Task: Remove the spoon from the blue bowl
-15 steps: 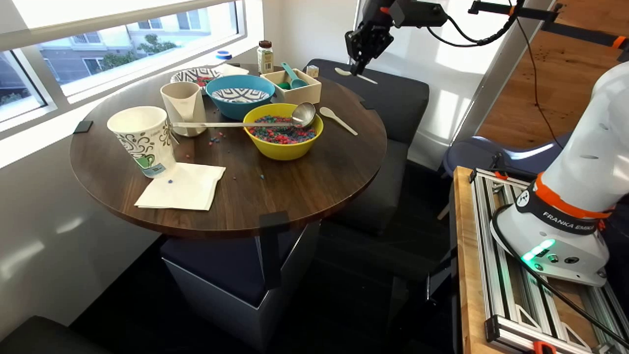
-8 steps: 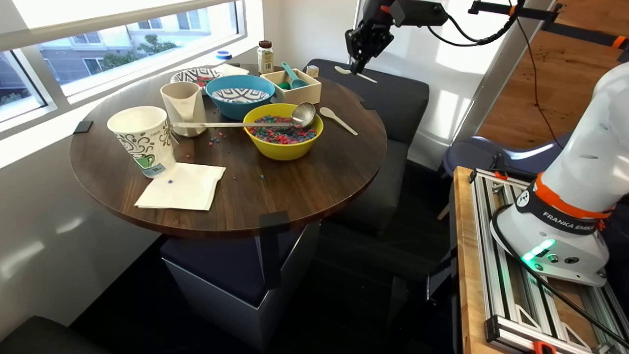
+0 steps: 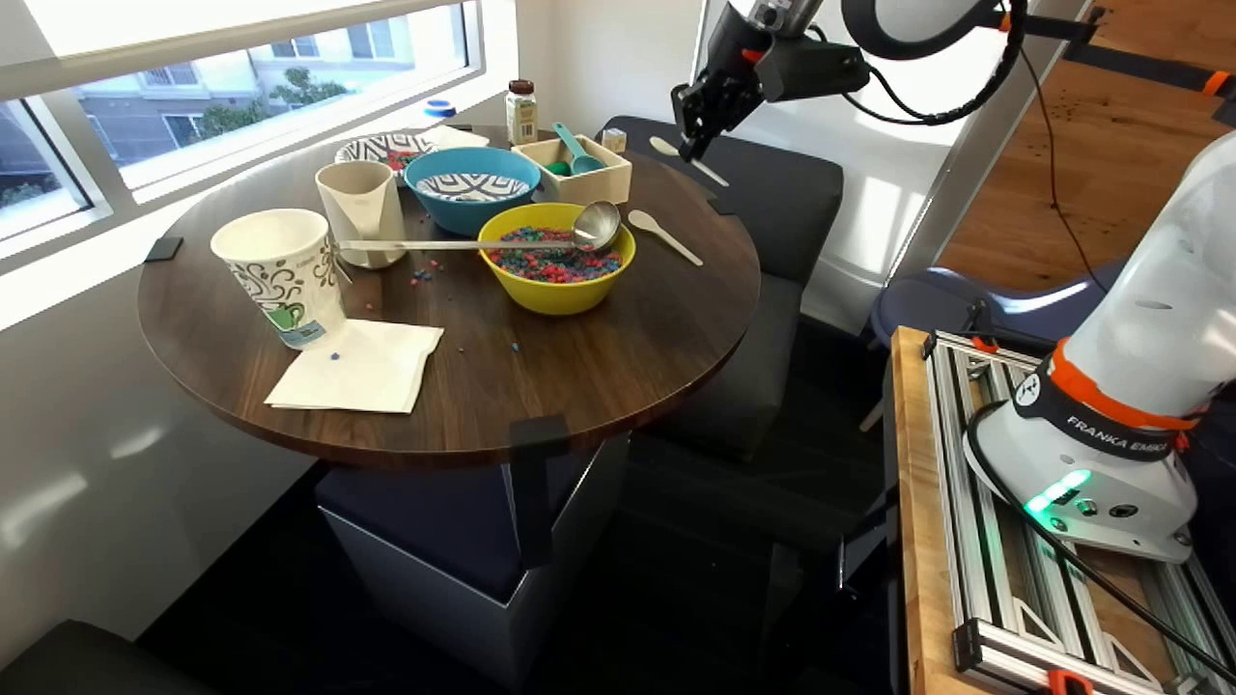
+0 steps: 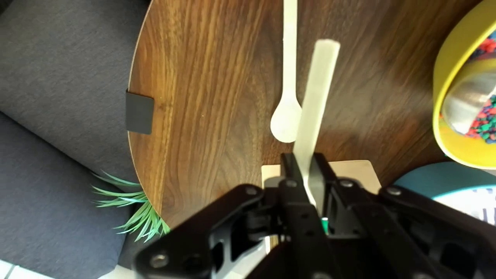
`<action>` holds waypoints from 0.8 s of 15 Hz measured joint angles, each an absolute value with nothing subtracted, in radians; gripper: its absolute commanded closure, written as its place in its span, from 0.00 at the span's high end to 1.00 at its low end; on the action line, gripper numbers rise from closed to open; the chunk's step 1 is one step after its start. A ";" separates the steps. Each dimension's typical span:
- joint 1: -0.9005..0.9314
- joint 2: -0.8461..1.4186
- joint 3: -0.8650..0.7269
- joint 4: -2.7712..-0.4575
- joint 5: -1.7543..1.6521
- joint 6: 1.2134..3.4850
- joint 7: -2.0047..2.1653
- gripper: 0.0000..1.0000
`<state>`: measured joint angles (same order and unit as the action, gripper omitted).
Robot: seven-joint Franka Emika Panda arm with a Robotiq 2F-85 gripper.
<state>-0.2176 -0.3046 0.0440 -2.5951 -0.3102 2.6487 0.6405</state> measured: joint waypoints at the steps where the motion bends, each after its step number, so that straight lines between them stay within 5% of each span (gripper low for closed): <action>1: -0.237 -0.302 0.061 -2.614 -0.347 2.669 0.673 0.03; 12: -0.405 -0.221 0.220 -2.673 -0.830 2.768 1.108 0.03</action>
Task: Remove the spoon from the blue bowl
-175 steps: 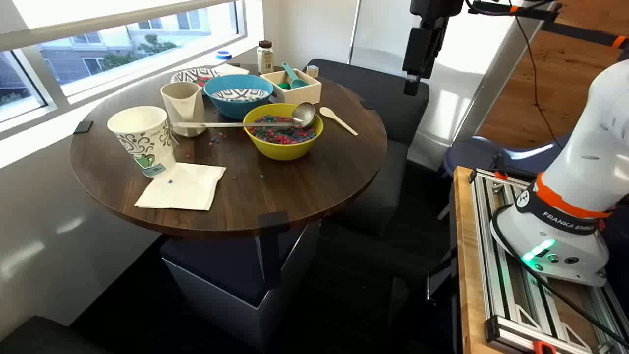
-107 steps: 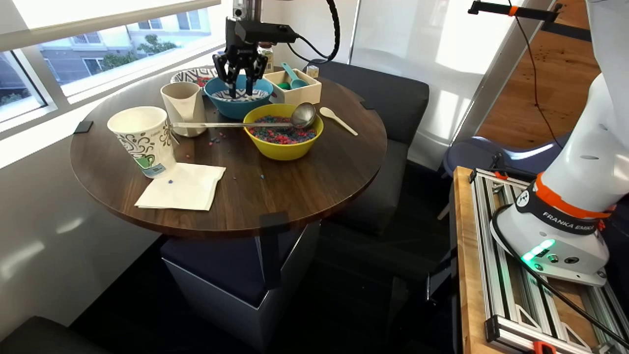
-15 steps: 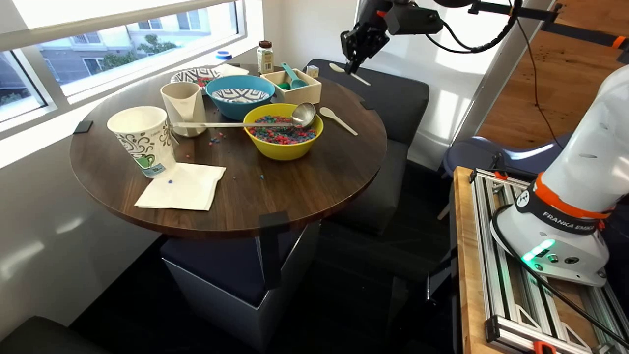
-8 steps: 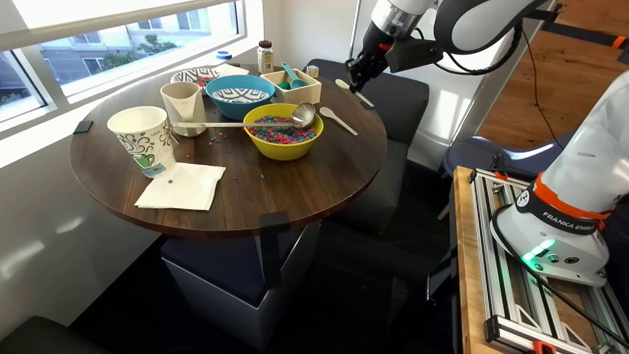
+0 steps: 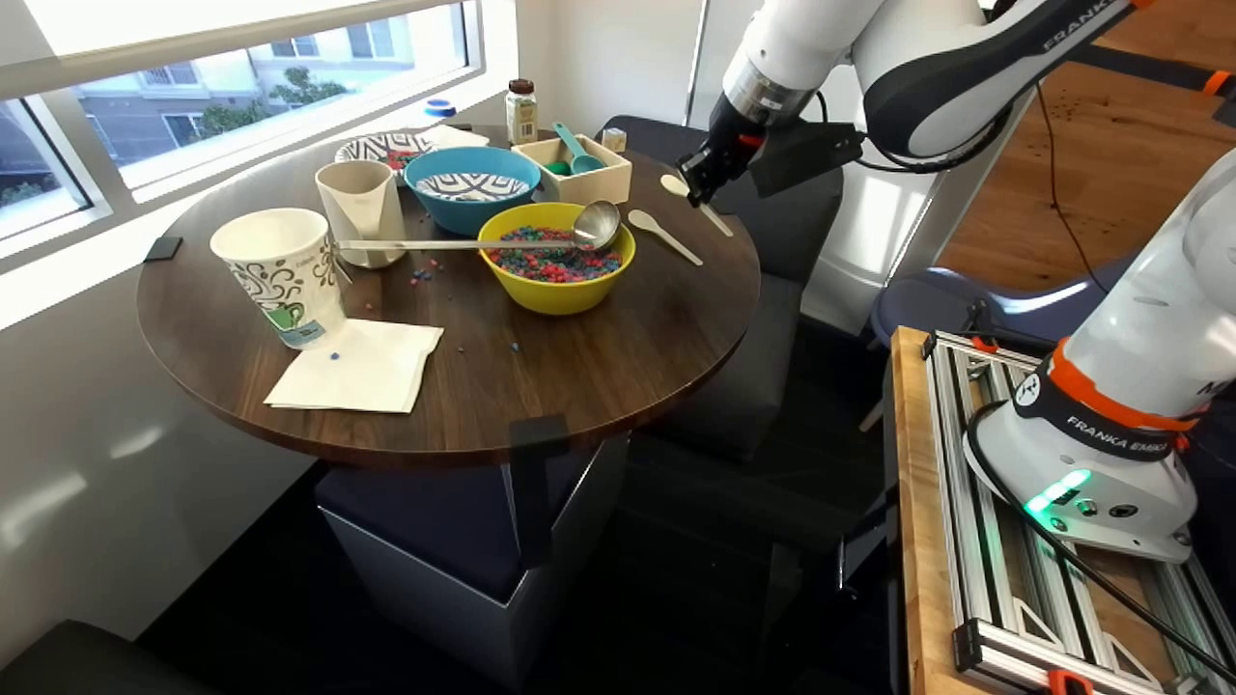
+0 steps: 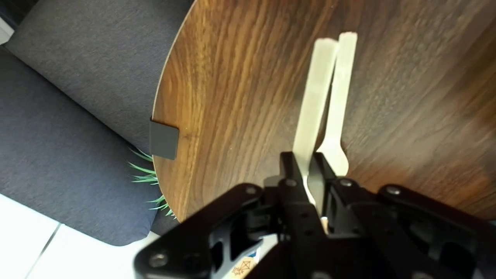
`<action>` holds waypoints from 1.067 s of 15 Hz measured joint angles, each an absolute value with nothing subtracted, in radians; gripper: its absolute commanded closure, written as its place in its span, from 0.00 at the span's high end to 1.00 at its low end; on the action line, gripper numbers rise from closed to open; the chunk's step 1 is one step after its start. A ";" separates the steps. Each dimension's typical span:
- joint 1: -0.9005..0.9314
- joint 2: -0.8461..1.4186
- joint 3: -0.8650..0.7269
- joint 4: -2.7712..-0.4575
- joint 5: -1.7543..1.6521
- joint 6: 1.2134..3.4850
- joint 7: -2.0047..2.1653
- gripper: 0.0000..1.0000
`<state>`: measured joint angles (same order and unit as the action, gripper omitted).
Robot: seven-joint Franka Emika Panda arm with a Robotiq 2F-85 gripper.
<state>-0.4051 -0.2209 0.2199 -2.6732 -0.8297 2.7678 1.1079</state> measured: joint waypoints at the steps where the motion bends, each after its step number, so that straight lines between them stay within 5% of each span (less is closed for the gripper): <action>1: -0.411 -0.212 0.232 -2.671 -0.869 2.768 1.145 0.03; 16: -0.419 -0.027 0.274 -2.556 -1.210 2.758 1.453 0.03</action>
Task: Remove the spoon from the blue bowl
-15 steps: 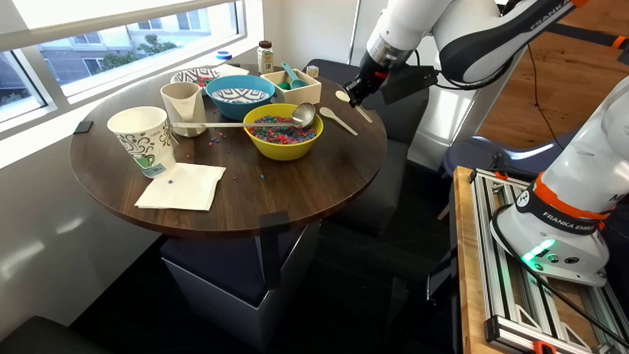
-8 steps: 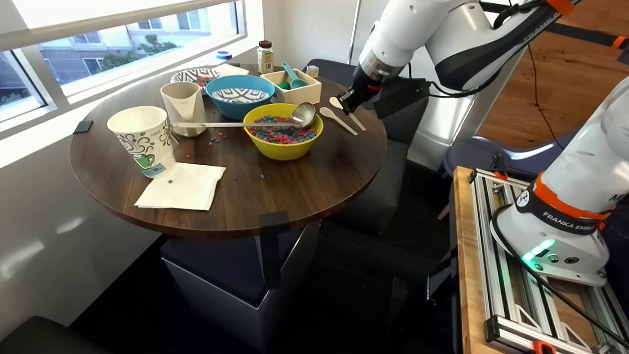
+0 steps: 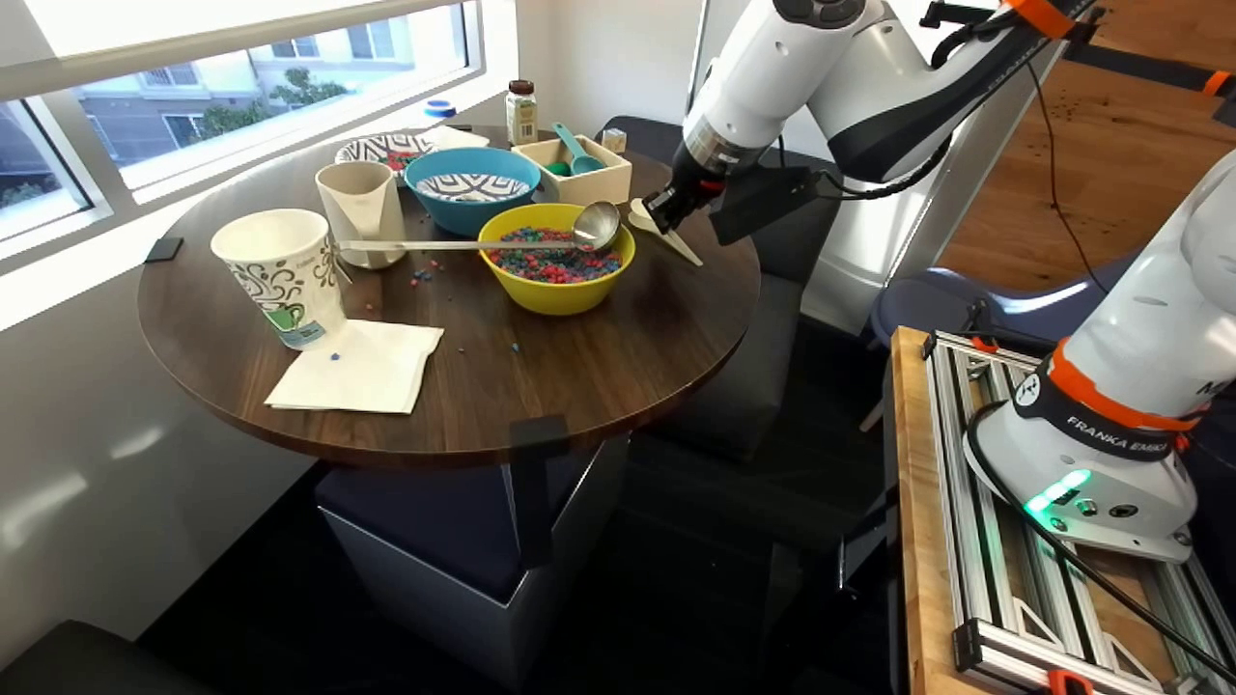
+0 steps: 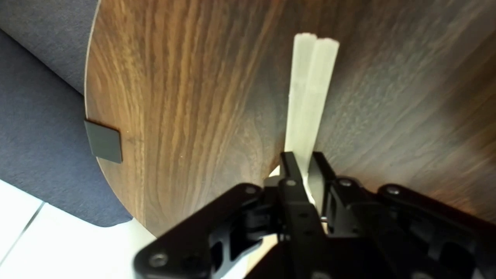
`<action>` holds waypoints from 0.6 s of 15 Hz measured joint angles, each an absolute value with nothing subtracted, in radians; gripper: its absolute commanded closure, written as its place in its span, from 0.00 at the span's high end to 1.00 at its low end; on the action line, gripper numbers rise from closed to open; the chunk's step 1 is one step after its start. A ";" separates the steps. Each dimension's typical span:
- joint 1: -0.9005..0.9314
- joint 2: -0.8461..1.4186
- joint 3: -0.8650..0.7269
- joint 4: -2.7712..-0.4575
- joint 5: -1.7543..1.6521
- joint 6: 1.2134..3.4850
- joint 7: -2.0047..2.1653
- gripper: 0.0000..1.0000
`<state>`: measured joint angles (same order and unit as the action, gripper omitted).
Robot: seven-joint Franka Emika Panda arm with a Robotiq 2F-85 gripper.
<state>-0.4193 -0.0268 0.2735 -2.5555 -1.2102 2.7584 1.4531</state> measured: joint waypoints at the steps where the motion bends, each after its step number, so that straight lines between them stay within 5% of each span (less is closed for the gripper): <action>1: -0.419 -0.015 0.273 -2.547 -1.216 2.757 1.455 0.03; 5: -0.419 0.022 0.273 -2.521 -1.241 2.750 1.471 0.04; 6: -0.419 0.029 0.273 -2.515 -1.245 2.749 1.473 0.38; 9: -0.419 0.038 0.273 -2.503 -1.248 2.743 1.476 0.52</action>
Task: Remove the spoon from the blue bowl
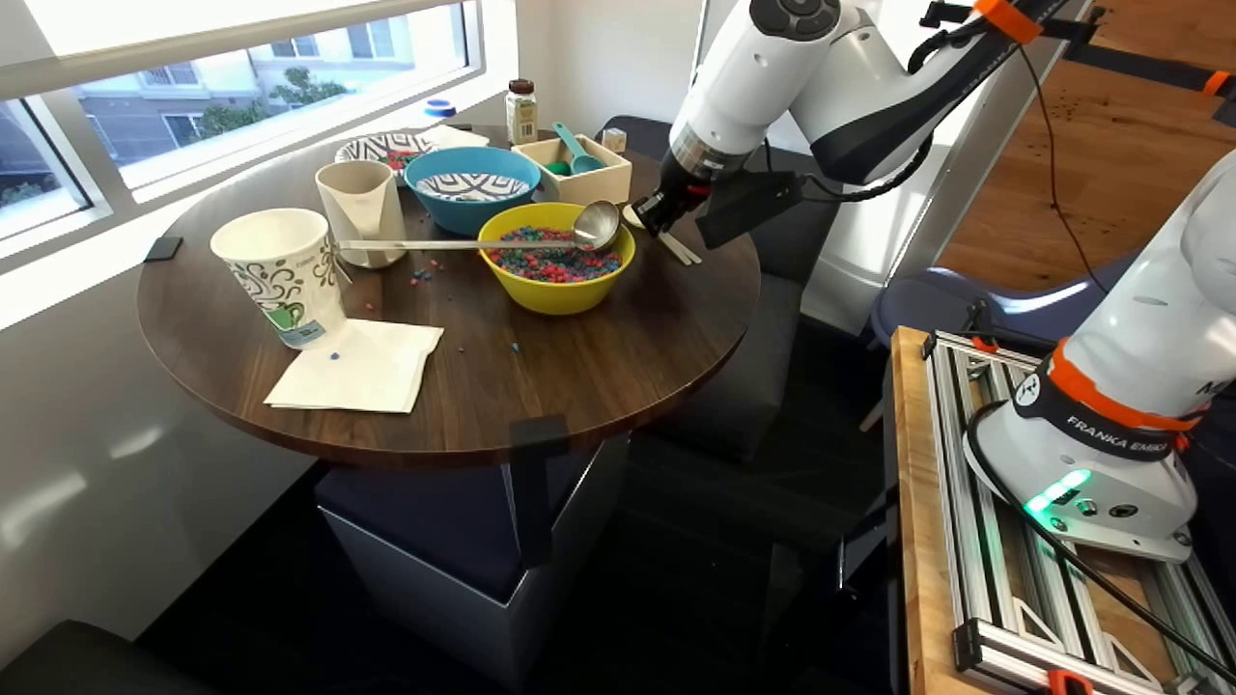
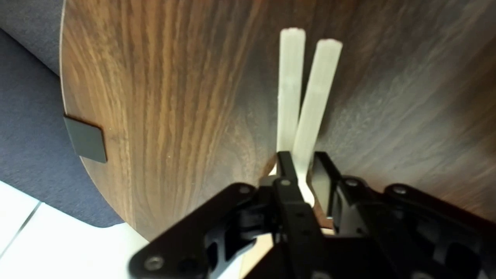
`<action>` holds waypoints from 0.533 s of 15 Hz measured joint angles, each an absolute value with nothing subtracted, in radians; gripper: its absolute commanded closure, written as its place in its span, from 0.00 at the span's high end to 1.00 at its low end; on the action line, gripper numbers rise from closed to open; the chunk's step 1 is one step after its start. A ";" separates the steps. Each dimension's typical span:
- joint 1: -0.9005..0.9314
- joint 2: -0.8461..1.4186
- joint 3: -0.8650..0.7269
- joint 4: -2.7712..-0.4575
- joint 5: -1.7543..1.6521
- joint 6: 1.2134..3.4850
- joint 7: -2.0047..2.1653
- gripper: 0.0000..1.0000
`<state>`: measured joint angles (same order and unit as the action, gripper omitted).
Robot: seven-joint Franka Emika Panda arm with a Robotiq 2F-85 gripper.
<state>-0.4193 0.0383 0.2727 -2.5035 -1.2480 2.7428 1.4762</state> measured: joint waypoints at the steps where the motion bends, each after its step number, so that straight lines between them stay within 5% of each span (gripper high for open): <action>1: -0.419 0.040 0.273 -2.500 -1.248 2.742 1.477 0.59; 6: -0.419 0.024 0.273 -2.495 -1.245 2.746 1.469 0.96; 8: -0.419 0.001 0.272 -2.497 -1.224 2.784 1.440 1.00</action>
<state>-0.4192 0.0009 0.2724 -2.4970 -1.2243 2.7840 1.4403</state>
